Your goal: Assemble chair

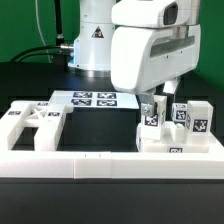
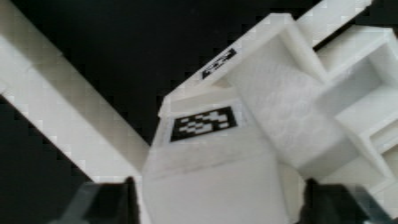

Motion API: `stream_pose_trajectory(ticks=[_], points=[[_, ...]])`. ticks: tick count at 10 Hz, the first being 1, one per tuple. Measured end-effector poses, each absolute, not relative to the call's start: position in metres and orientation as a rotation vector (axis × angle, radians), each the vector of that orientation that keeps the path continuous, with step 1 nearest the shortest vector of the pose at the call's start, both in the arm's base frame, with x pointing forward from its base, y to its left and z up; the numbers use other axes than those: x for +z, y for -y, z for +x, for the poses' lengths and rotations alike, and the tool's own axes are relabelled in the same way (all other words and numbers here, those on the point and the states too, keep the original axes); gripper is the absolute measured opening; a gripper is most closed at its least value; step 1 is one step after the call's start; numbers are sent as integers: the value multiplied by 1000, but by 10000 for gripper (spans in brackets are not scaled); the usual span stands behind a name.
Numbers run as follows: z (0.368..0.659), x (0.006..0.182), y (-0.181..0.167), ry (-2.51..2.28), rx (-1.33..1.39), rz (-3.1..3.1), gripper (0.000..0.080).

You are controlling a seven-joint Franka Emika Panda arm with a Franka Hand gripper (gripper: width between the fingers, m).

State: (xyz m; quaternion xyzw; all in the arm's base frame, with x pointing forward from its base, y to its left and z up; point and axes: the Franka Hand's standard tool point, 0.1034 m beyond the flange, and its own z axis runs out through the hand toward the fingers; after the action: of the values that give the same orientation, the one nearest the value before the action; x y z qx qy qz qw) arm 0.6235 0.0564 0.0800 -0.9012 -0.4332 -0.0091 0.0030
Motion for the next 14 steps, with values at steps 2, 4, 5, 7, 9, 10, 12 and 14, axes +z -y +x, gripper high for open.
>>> stream_pose_trajectory(ticks=[2,4,5,7,9,10,12,14], points=[[624,80,-52,1322,-28,-2843,287],[624,80,-52,1280,-28,-2862,287],[624,80,-52,1228,-28,-2884,287],[624,79,-52,952,-27,-2983,287],[624,79,-54,659,-25,-3058,287],[624,79,-54,487,-23,-3089,287],[625,78,-55,125,-20,-3116,287],[625,78,-54,-146,-19,-3117,287]])
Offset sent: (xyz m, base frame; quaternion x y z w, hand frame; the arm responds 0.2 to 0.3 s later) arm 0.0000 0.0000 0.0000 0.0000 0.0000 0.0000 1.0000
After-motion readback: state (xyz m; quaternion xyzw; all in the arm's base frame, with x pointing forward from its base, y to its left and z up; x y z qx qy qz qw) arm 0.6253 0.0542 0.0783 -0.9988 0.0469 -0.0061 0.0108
